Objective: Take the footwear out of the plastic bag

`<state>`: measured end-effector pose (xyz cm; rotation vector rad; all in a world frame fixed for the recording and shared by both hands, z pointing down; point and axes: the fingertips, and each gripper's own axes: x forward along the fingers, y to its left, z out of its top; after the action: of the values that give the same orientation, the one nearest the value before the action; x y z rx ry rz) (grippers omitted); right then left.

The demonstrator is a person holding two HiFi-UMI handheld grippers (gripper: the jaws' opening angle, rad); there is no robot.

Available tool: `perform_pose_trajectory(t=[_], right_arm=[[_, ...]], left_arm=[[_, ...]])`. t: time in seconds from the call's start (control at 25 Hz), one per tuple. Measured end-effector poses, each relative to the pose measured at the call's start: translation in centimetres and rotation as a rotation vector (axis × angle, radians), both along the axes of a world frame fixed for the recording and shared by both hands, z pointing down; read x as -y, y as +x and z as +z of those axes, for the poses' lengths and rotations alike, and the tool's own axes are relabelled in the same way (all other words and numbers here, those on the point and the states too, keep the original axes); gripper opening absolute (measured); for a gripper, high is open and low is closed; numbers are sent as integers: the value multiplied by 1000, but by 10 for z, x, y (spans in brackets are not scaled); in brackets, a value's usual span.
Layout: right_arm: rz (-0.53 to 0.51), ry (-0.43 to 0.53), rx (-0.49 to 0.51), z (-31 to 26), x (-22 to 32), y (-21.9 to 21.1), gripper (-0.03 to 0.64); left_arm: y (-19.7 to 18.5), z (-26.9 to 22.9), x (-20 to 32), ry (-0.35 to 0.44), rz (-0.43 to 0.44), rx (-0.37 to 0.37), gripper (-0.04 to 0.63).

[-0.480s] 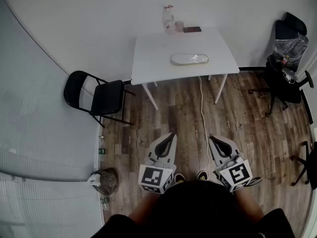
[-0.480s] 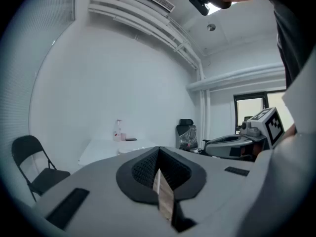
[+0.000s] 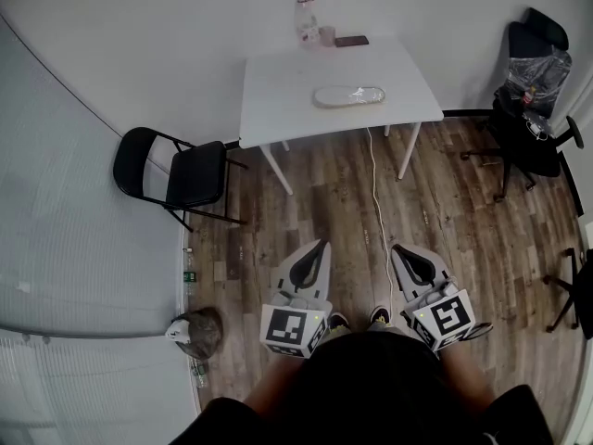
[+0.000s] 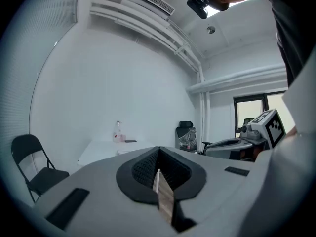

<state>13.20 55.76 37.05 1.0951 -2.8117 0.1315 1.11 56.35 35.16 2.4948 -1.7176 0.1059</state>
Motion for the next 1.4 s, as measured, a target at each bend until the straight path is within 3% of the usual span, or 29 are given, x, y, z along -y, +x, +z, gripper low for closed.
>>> perform_pose_trajectory(t=[0.36,0.56,0.92,1.4], right_arm=[[-12,0,67,-10,-8,-27,17],[-12,16,46,-5,-20,-37,17],[15,3,65,-4,-31,-40,17],[3,34,75,-2,19,-50,17]], left_arm=[[-25,6,-13,-26,46,-31,21],[-33,3,-21,12,77,-29,21],[-46,7,-28,1,98,-63,21],[-58,15,17,-1,100,-62,21]])
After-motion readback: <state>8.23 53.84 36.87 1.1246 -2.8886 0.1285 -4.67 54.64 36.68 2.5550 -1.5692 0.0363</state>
